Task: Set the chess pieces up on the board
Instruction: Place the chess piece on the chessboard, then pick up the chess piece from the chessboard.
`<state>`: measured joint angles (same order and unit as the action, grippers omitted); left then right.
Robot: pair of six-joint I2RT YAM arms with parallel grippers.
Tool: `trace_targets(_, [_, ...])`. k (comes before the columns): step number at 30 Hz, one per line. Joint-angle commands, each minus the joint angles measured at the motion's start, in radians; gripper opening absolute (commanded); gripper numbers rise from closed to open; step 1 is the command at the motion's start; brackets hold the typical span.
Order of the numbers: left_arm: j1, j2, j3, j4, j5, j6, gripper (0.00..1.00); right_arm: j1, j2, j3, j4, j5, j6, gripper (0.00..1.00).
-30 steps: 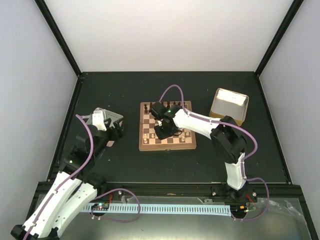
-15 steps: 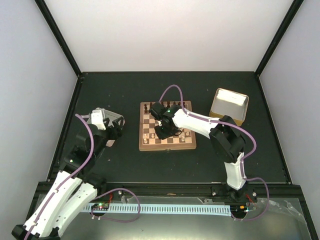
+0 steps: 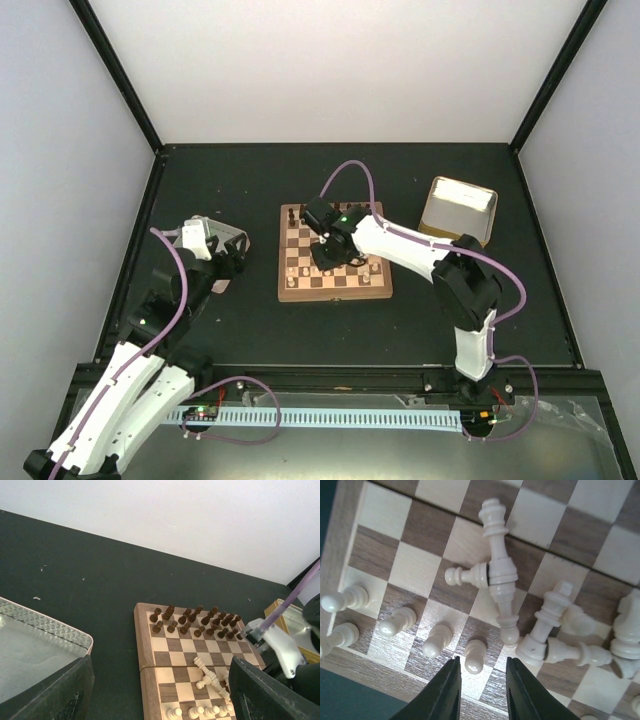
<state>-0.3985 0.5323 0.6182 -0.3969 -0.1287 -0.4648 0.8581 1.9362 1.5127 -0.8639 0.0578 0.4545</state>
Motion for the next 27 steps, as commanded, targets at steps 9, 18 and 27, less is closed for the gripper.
trace_targets(9, [0.009, 0.010, 0.011, -0.007, -0.003, 0.003, 0.76, -0.088, -0.048, -0.022, 0.071, 0.074, 0.032, 0.32])
trace_targets(18, [0.009, 0.022, 0.011, -0.005, 0.002, 0.001, 0.76, -0.119, 0.012, -0.014, 0.074, 0.058, 0.021, 0.32])
trace_targets(27, [0.009, 0.029, 0.011, -0.004, 0.006, 0.000, 0.76, -0.124, 0.043, -0.030, 0.076, 0.057, 0.023, 0.31])
